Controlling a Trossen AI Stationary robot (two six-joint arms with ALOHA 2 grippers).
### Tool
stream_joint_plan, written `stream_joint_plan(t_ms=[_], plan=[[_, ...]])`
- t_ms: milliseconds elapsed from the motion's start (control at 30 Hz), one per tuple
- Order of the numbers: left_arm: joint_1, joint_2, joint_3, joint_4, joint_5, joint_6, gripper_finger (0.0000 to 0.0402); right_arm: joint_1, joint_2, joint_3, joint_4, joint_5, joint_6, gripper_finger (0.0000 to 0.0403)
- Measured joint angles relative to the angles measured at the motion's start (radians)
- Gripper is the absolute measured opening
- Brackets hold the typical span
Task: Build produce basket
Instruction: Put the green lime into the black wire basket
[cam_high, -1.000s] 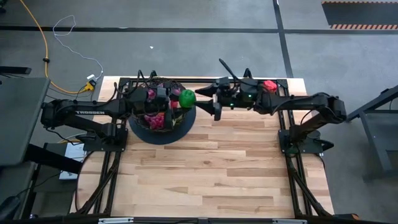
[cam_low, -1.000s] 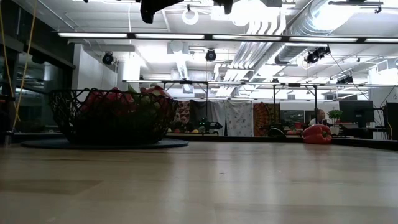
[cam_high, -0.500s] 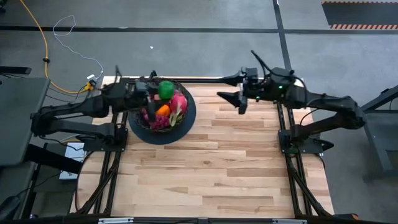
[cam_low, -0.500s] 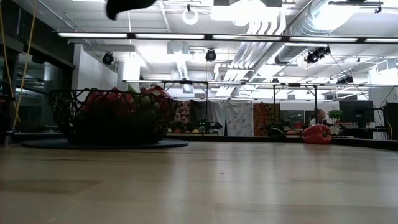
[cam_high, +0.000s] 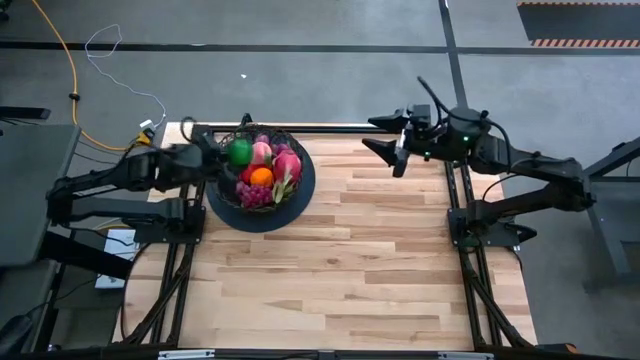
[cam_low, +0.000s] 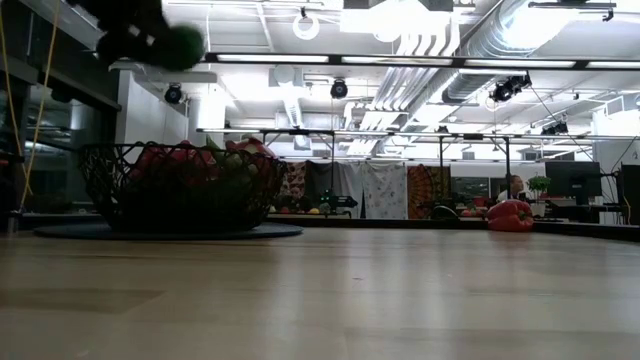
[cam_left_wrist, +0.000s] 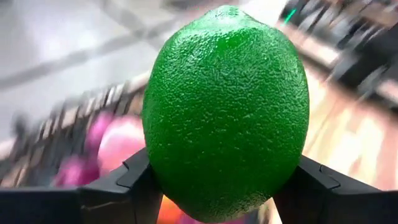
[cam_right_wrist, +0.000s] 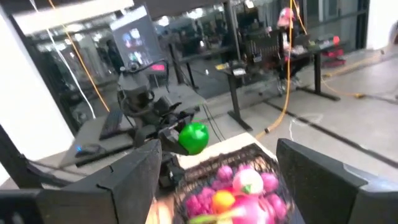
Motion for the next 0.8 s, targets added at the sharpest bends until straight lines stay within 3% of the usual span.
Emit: stream_joint_plan(t_ms=[200,333,600,800], plan=[[0.0,0.097,0.0,-0.34,-0.067,-0.298,0.0225,0.0,0.012,0.0,-0.064,0.004,0.003,0.0307],[0.0,0.18,0.0,-0.468,-0.075,-0.419,0.0225,0.0,0.017,0.0,-0.076,0.03,0.007,0.0307],[0.0,0.321,0.0,-0.48,-0.067,-0.417,0.023,0.0,0.019,0.0,-0.082,0.07,0.009,0.0307],[0.0,0.369,0.0,-0.481,-0.054,-0.411,0.0266,0.0,0.019,0.0,-0.082,0.07,0.01,0.0307]])
